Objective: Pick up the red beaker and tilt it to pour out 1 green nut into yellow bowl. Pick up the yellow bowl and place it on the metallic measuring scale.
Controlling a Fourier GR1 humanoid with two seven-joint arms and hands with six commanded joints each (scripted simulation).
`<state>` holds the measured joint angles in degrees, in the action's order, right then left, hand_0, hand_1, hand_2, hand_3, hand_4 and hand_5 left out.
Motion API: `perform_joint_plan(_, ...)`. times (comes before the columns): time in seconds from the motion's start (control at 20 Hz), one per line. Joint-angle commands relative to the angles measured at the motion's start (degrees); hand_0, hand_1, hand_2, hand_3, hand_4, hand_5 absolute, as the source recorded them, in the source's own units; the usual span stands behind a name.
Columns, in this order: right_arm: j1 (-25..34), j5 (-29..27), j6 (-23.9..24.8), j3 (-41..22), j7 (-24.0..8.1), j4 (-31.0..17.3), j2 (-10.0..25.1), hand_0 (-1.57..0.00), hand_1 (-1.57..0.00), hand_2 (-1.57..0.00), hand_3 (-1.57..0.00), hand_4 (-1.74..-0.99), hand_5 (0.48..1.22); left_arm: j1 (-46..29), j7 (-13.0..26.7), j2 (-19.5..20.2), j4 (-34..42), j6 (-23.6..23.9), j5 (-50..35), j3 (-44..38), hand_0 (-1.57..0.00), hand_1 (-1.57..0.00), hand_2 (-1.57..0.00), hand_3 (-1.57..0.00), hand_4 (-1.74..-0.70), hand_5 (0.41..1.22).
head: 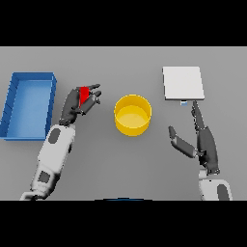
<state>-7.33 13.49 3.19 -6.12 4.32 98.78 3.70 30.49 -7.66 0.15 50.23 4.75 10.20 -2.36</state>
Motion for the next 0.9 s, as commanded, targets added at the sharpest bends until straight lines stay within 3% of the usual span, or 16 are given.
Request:
perform_joint_plan(0.0,-0.7,-0.3,-0.1,-0.2,0.5,0.7,-0.2,0.00,0.00,0.00,0.00,-1.258,0.644,0.2,0.7,-0.5,0.5,1.1,0.1,0.2,-1.42,-1.42,-1.43,-1.38,-1.55,1.159)
perform_joint_plan(0.15,-1.0,-0.7,-0.3,0.1,0.7,0.7,-0.1,0.00,0.00,0.00,0.00,-1.262,0.646,0.5,-2.5,-0.5,0.9,2.1,-2.4,-0.9,-1.49,-1.50,-1.50,-1.47,-1.64,1.132)
perform_joint_plan(0.3,-1.3,0.3,0.2,0.0,1.2,0.1,0.1,0.00,0.00,0.00,0.00,-1.259,0.647,0.3,-2.4,-0.3,4.4,3.0,-3.7,-0.6,-1.53,-1.53,-1.53,-1.52,-1.69,1.118)
perform_joint_plan(0.55,-0.6,0.6,0.0,-0.1,1.6,0.3,0.6,0.00,0.00,0.00,0.00,-1.261,0.661,0.9,3.0,3.4,11.2,2.4,0.8,5.6,-1.56,-1.56,-1.56,-1.55,-1.72,1.117)
perform_joint_plan(0.65,-1.4,1.3,0.1,-0.5,1.7,0.7,0.7,0.00,0.00,0.00,0.00,-1.253,0.666,2.0,7.5,5.6,12.6,1.0,4.5,9.7,-1.56,-1.56,-1.56,-1.56,-1.73,1.124)
perform_joint_plan(0.85,-0.9,1.7,0.4,-0.6,0.7,0.4,0.4,0.00,0.00,0.00,0.00,-1.256,0.678,2.7,11.6,7.9,14.2,-0.2,8.0,14.4,-1.56,-1.56,-1.56,-1.56,-1.73,1.112)
